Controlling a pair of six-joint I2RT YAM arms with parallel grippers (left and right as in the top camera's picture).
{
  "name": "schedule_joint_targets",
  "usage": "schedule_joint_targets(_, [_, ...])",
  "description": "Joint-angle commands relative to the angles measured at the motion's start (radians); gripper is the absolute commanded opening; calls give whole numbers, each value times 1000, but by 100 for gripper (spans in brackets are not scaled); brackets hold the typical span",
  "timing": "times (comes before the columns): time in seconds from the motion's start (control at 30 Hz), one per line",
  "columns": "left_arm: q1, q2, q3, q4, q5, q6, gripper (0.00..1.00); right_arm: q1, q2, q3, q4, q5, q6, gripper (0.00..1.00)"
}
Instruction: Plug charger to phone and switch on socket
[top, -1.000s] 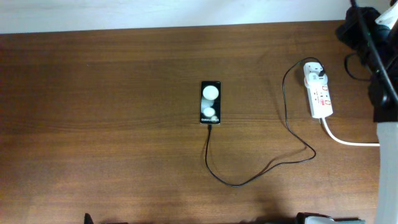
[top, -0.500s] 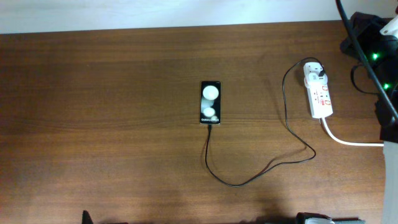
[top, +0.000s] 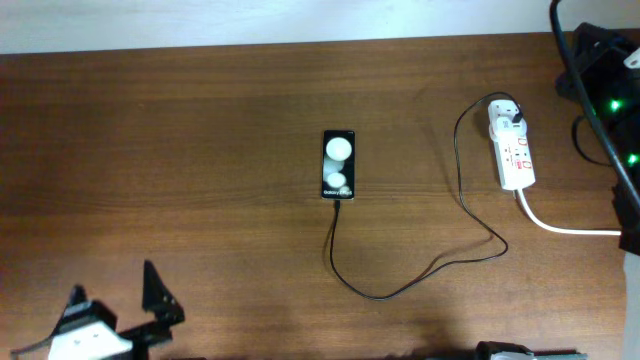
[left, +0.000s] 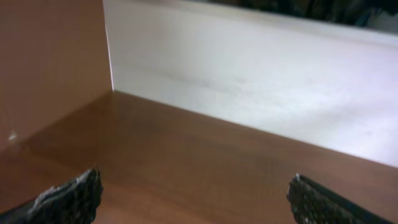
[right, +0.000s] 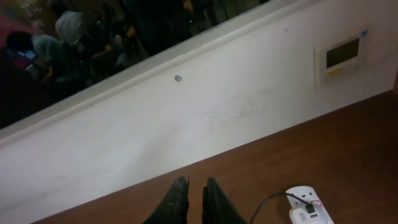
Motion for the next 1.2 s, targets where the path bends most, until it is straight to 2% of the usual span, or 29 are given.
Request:
schedule_joint_targets(0.0, [3,-7,-109,88,-4,-5,99,8,-33,2,0,8,-11,13])
schedule_joint_targets(0.67, [3,-7,-656,648,-3,-5,99,8,-122,2,-17,8,-10,16])
schedule_joint_targets(0.8, [3,-6,-689,691,2,-5,99,8,-134,2,-20,8,-10,17])
schedule_joint_targets(1.17, [3,-6,-689,687,11,-5,99,8,-149,2,-24,4,-7,17])
